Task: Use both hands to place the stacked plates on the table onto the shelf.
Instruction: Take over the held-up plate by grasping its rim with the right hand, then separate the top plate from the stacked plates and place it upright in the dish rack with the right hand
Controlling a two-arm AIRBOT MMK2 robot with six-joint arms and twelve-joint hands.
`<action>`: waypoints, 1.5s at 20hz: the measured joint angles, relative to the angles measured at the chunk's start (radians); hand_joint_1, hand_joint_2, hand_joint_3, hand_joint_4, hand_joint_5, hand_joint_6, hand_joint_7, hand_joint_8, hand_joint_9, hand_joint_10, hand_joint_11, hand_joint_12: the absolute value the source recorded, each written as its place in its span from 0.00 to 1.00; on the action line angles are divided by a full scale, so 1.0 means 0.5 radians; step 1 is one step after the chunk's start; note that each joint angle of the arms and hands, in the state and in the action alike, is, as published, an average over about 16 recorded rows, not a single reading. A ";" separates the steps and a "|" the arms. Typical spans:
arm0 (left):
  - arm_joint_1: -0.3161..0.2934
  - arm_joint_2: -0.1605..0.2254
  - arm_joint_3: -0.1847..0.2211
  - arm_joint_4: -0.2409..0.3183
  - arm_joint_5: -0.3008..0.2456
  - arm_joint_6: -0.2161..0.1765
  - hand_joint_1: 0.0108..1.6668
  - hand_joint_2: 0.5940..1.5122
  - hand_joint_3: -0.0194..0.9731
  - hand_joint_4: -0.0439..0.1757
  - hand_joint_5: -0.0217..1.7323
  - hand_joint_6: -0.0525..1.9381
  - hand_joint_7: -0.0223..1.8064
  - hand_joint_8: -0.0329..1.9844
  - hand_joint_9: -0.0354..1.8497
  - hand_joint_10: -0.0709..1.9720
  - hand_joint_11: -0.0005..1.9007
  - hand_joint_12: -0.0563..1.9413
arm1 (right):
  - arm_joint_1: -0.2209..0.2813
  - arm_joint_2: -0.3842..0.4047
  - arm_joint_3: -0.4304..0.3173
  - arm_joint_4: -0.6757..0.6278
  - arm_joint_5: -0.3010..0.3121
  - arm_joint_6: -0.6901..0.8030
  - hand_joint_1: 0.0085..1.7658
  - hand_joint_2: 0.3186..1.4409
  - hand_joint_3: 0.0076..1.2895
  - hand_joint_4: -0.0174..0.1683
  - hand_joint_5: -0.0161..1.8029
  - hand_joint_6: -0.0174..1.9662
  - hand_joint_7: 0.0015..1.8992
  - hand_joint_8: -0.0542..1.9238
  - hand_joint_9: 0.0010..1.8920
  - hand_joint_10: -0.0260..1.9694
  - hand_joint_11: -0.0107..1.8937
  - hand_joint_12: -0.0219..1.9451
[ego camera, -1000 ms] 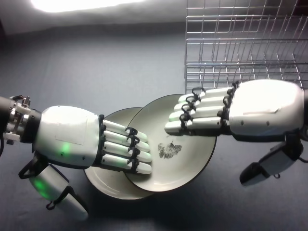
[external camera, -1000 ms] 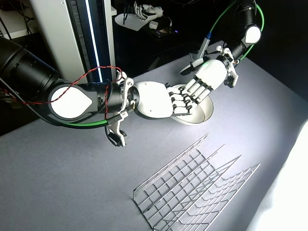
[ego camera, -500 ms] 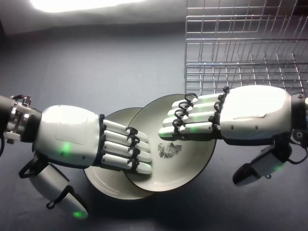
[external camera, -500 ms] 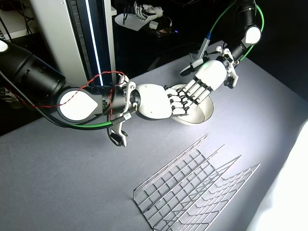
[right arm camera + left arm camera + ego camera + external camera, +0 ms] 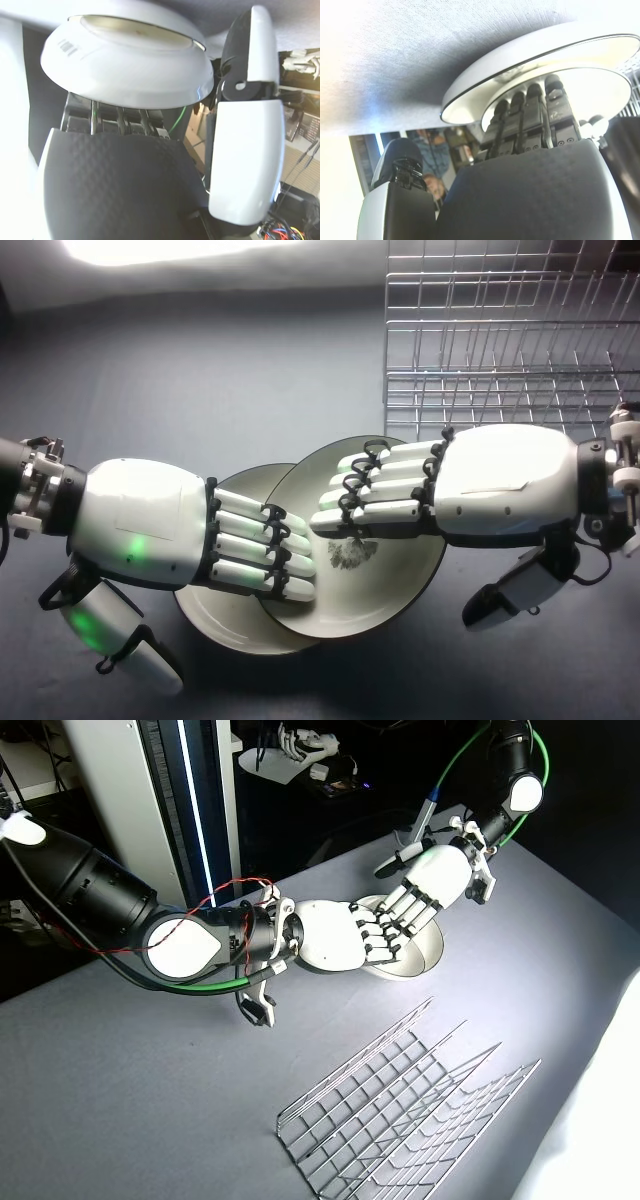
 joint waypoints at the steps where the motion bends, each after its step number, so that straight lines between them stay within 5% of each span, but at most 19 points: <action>1: 0.000 0.000 0.000 0.000 0.000 0.000 0.00 0.62 0.04 0.19 0.01 0.02 0.01 0.00 0.02 0.03 0.01 0.04 | 0.001 -0.009 0.008 0.000 0.001 0.000 0.66 0.49 0.01 0.08 0.03 0.01 0.02 0.03 0.02 0.02 0.01 0.09; 14: 0.000 -0.003 0.006 0.000 -0.003 0.000 0.00 0.62 0.04 0.19 0.01 0.02 0.01 0.00 0.02 0.03 0.01 0.04 | 0.023 -0.088 0.099 0.016 0.043 0.004 0.67 0.58 0.01 0.08 0.29 0.05 0.28 0.04 0.26 0.04 0.09 0.59; 23: -0.063 0.015 0.013 0.015 0.006 -0.054 0.00 0.61 0.04 0.20 0.01 0.02 0.01 0.01 0.02 0.03 0.01 0.04 | 0.041 -0.109 0.112 0.025 0.112 -0.003 0.70 0.58 0.00 0.10 0.47 0.32 0.46 0.20 0.44 0.17 0.32 0.56; 30: -0.252 0.124 0.022 0.017 0.033 -0.175 0.00 0.61 0.04 0.20 0.01 0.02 0.02 0.02 0.03 0.04 0.01 0.04 | 0.078 -0.106 0.106 0.017 0.140 0.001 0.70 0.56 0.00 0.09 0.52 0.47 0.50 0.35 0.49 0.35 0.42 0.55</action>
